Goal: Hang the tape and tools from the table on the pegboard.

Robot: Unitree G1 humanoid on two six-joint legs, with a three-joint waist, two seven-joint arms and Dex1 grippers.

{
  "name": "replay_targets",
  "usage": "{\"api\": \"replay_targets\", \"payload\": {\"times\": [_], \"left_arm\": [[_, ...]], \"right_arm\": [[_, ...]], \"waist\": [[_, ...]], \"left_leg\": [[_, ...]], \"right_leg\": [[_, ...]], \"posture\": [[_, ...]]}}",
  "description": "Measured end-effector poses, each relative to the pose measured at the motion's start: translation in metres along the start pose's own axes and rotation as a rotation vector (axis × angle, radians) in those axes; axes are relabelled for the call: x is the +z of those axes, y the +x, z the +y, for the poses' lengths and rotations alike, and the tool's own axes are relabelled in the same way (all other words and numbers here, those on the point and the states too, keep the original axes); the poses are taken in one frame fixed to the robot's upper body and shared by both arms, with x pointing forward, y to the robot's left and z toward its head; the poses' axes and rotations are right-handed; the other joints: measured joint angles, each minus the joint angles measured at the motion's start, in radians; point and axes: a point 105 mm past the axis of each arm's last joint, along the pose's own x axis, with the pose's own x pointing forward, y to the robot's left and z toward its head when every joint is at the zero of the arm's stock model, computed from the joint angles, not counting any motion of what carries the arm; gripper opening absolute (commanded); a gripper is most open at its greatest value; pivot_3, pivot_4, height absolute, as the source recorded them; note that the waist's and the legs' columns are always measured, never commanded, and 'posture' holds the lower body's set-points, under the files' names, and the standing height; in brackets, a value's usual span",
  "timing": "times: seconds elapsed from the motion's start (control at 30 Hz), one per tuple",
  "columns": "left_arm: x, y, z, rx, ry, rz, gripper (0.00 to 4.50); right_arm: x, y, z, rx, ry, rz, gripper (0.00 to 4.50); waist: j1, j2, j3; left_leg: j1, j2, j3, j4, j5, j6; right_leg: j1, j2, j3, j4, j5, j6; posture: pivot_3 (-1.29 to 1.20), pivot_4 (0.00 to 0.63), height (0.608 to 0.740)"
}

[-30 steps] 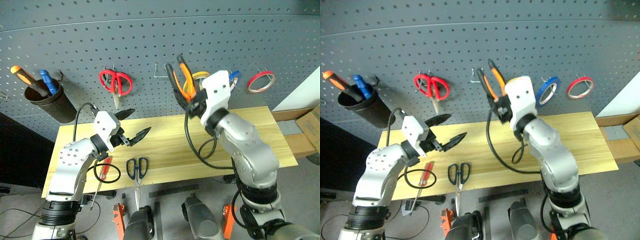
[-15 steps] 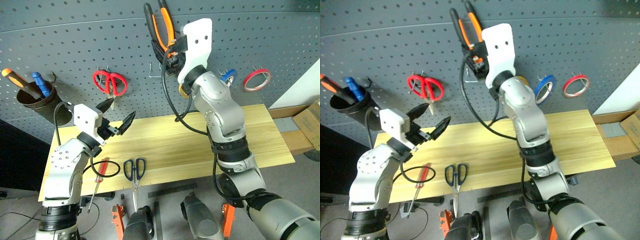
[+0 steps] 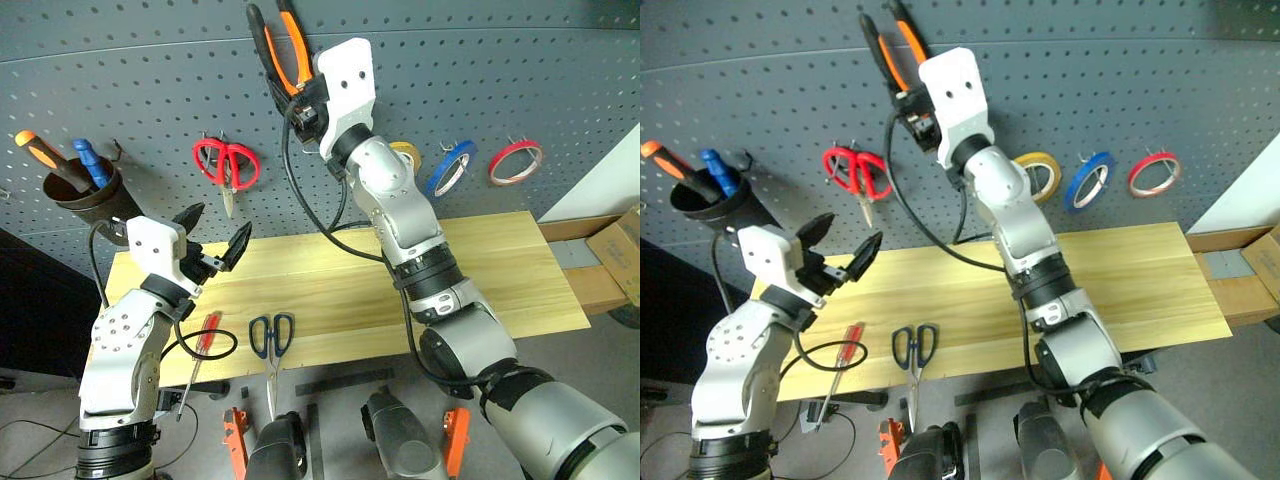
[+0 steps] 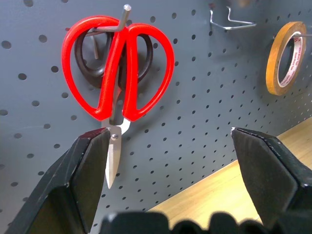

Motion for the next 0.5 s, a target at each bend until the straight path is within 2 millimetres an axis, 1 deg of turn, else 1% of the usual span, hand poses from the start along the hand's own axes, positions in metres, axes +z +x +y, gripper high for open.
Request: {"api": "replay_targets", "payload": {"times": [0.13, 0.27, 0.5], "left_arm": [[-0.001, 0.002, -0.005, -0.012, -0.004, 0.0, 4.25], [0.006, 0.007, -0.005, -0.018, 0.003, -0.025, 4.25], [0.008, 0.012, -0.01, -0.035, -0.006, -0.037, 4.25]], "right_arm": [[-0.007, 0.003, 0.002, 0.005, -0.064, -0.011, 2.53], [-0.02, -0.001, -0.004, -0.002, -0.136, 0.003, 2.53], [-0.026, -0.006, -0.008, -0.026, -0.163, -0.001, 2.53]], "waist": [[0.0, 0.0, 0.0], [0.012, -0.001, 0.0], [0.026, -0.001, 0.0]], "left_leg": [[0.001, 0.0, 0.0, 0.0, 0.002, 0.001], [0.001, 0.0, -0.001, 0.0, 0.003, 0.002], [0.001, 0.0, -0.001, 0.0, 0.004, 0.001]], "right_leg": [[0.0, 0.0, 0.0, 0.002, 0.0, 0.0], [0.0, 0.0, -0.001, 0.003, 0.001, -0.002], [0.0, 0.0, -0.001, 0.004, 0.002, -0.002]], "posture": [[-0.13, 0.208, 0.74], [-0.14, 0.214, 0.74], [-0.15, 0.22, 0.74]]}}
